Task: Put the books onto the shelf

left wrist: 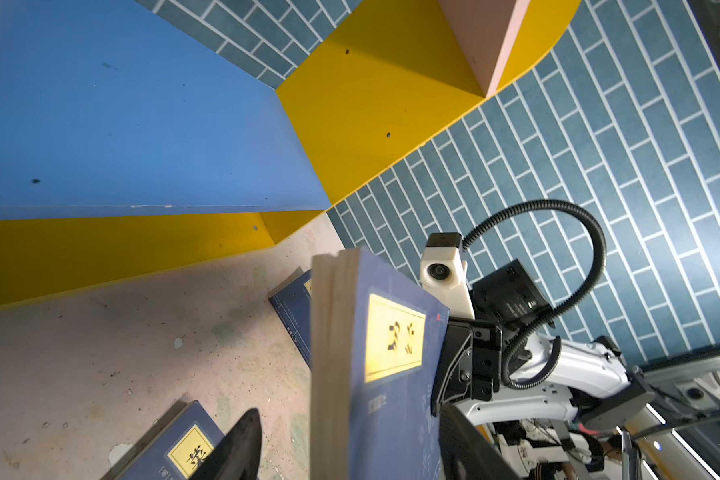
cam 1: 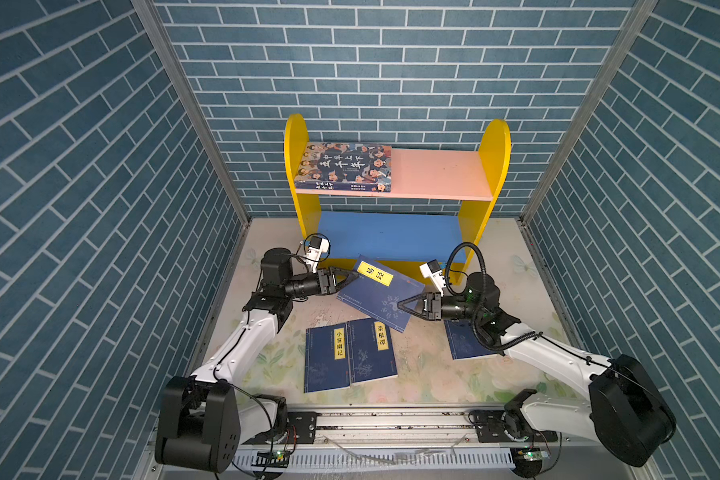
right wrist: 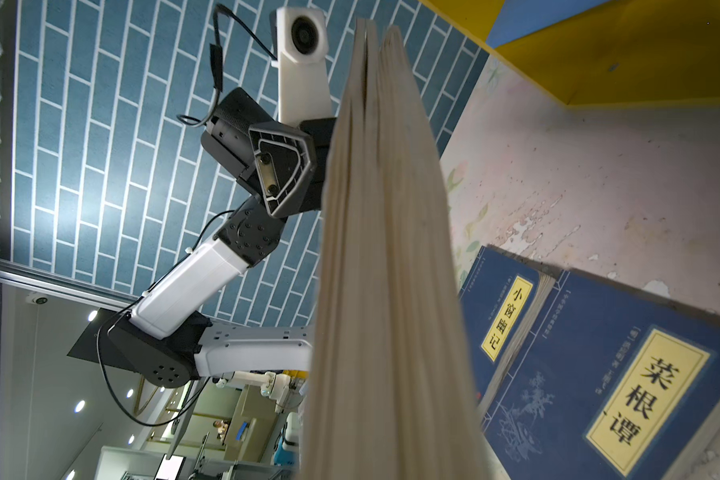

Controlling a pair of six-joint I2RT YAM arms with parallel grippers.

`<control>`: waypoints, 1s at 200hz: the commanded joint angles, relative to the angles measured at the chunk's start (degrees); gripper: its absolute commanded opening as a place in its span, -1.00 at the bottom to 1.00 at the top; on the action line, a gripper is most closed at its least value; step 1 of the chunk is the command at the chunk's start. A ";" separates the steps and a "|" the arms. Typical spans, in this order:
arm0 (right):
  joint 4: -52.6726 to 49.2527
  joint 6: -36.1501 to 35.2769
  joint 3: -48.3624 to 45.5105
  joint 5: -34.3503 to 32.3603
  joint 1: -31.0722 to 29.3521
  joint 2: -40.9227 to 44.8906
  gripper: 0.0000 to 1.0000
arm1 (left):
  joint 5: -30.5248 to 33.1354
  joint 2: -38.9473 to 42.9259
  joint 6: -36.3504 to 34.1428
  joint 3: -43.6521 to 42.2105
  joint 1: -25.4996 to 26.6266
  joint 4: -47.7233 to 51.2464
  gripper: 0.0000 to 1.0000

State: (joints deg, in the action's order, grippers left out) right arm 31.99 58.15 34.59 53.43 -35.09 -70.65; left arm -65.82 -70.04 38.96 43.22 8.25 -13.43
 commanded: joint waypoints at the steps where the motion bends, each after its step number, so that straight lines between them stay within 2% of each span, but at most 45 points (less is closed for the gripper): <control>1: -4.91 -6.29 3.26 3.68 0.47 1.18 -1.00 | -5.60 -0.86 0.41 1.31 0.44 -1.16 0.19; 53: -6.16 -7.77 7.13 5.08 0.49 -2.00 -1.00 | -7.17 0.04 -1.54 0.57 2.94 -0.05 -0.33; 75: -5.72 -7.96 8.01 5.22 0.55 -3.14 -1.00 | -5.93 1.02 -2.29 -0.21 3.48 0.34 -0.69; 88: -5.43 -8.10 8.43 5.03 0.58 -3.83 -1.00 | -4.71 1.32 -1.55 -0.59 3.53 -0.85 -1.00; 111: -3.47 -7.21 8.25 4.12 0.55 -4.83 -0.83 | -1.45 1.50 -0.69 -0.03 3.37 -0.91 -1.00; 121: -2.38 -6.46 7.81 3.38 0.64 -5.10 -0.54 | -1.17 1.53 0.48 0.23 3.35 -2.13 -1.00; 136: 0.08 -5.09 6.70 2.49 0.73 -5.28 -0.39 | -0.73 1.88 3.38 -0.01 2.88 -5.57 -1.00; 167: 6.84 -1.05 4.16 1.25 0.81 -5.77 -0.24 | 0.38 2.23 11.32 -1.65 1.34 -14.63 -1.00; 200: 12.34 1.95 3.03 0.82 0.73 -7.78 -0.22 | 1.08 2.23 13.31 -2.00 0.98 -16.70 -1.00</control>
State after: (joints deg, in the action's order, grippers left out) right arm 36.84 56.53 38.39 55.02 -34.39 -76.73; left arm -65.98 -68.99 48.86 42.06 9.76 -24.12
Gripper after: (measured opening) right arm 0.389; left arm 0.120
